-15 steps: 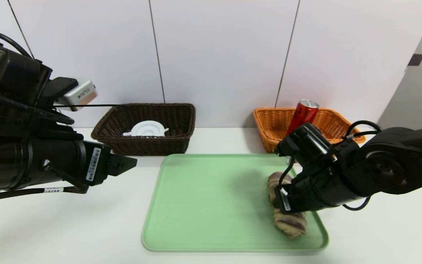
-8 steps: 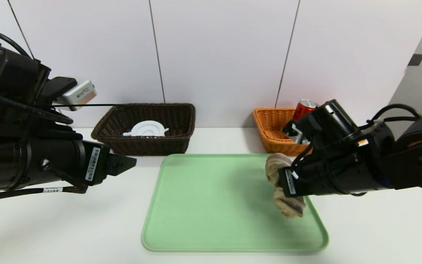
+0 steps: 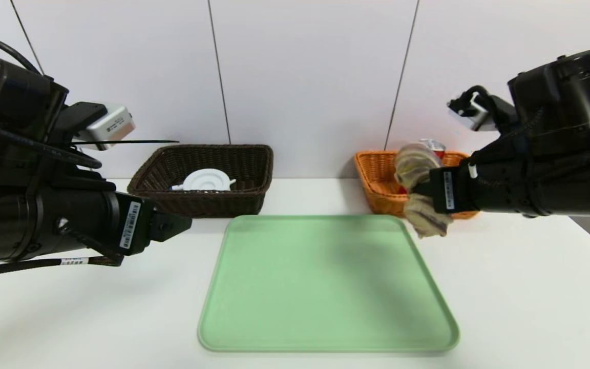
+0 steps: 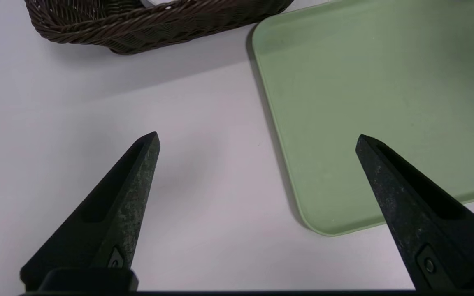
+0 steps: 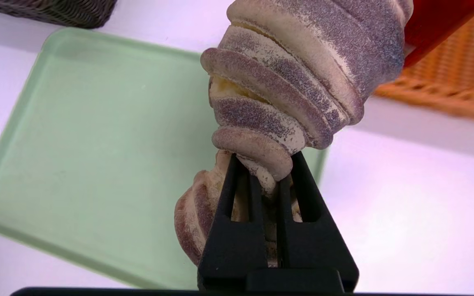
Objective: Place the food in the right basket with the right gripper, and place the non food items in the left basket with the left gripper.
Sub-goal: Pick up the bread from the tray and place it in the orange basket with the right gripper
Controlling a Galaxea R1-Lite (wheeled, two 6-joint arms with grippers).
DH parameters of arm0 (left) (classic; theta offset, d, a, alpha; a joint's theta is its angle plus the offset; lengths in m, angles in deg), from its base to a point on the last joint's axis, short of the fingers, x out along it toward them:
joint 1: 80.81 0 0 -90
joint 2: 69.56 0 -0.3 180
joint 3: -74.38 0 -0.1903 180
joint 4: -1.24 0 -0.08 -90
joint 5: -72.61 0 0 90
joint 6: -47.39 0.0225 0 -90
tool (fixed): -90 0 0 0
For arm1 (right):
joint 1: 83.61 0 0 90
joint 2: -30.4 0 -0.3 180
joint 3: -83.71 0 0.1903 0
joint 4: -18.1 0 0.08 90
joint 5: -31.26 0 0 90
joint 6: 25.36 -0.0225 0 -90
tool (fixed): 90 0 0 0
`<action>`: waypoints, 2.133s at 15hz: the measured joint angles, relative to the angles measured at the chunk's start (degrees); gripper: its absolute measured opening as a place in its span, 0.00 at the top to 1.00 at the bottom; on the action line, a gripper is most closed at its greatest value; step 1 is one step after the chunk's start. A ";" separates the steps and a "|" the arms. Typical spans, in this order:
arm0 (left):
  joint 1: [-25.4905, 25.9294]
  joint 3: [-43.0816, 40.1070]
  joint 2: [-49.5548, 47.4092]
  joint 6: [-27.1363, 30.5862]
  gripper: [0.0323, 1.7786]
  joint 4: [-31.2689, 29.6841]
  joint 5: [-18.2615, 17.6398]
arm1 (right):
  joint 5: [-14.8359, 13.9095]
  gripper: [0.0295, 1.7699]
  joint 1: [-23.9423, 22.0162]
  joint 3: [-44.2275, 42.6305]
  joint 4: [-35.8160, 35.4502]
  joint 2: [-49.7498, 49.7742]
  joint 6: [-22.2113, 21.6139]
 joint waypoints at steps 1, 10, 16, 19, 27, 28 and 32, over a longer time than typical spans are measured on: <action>0.00 0.09 0.11 0.11 0.05 -0.95 -0.06 | -0.40 0.94 -1.38 -0.61 0.00 0.54 4.07; -0.05 0.15 0.79 0.26 0.05 -2.35 -0.09 | -3.15 0.94 -11.61 -2.34 -8.44 -0.96 43.42; 0.00 0.06 0.94 -0.11 0.05 -2.40 -0.09 | -5.81 0.94 -13.18 -2.34 -22.65 -8.37 52.82; 0.00 0.06 1.07 -0.05 0.05 -2.54 -0.09 | -5.16 0.94 -14.73 -2.34 -22.71 -9.78 51.69; -0.07 -0.02 1.71 0.06 0.05 -3.97 -0.41 | -3.44 0.94 -22.08 -2.68 -21.99 -8.18 37.41; -0.07 -0.02 1.73 0.11 0.05 -4.00 -0.41 | -3.33 0.94 -23.25 -2.51 -21.99 -8.05 35.57; -0.09 0.11 1.74 0.24 0.05 -4.01 -0.33 | -3.28 0.94 -25.56 -2.05 -22.08 -8.35 28.23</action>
